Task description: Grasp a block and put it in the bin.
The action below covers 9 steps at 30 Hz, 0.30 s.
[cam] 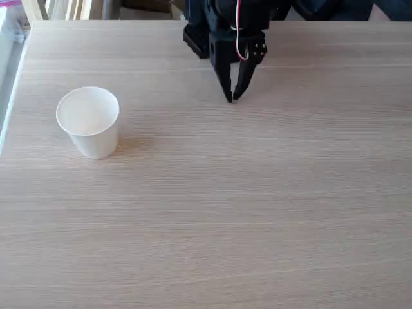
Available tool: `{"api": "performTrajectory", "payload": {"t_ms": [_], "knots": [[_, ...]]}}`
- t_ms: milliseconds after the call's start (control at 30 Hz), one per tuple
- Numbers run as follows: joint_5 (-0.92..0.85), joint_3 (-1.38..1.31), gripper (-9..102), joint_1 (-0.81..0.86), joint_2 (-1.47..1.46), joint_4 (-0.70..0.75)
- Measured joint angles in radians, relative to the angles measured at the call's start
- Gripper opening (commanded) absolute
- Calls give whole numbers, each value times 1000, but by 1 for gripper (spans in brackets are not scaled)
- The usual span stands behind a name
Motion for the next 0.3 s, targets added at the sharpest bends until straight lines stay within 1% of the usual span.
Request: {"api": "performTrajectory", "payload": {"t_ms": [300], "knots": [[0,0,4,0,0,0]]}}
